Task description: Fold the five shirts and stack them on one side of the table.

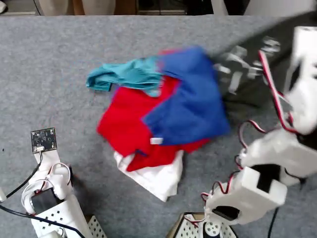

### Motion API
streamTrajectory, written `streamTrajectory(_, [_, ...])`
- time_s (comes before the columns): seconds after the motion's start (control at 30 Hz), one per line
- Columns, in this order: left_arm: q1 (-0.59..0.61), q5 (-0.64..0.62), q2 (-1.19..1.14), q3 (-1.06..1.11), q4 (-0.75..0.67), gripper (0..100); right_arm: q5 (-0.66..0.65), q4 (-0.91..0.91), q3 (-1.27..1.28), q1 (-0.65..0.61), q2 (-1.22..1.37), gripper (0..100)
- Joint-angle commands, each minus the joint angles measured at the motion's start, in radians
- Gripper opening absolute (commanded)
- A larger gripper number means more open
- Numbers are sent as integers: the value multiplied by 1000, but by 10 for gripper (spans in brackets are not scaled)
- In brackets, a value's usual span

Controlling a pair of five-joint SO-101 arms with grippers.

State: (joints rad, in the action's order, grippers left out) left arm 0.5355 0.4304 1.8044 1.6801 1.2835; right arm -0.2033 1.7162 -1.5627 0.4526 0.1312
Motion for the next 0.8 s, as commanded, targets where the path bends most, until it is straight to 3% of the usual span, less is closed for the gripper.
streamTrajectory(0.0, [3, 3, 7, 11, 5, 89, -40, -84, -47, 104, -70, 4])
streamTrajectory(0.2, [3, 3, 7, 11, 5, 89, -97, -114, -38, 45, -84, 4])
streamTrajectory(0.53, [2, 3, 7, 11, 5, 90, -98, 26, -36, -101, -81, 4])
streamTrajectory(0.77, [-6, 3, 7, 11, 5, 90, -97, 43, 56, -97, -85, 4])
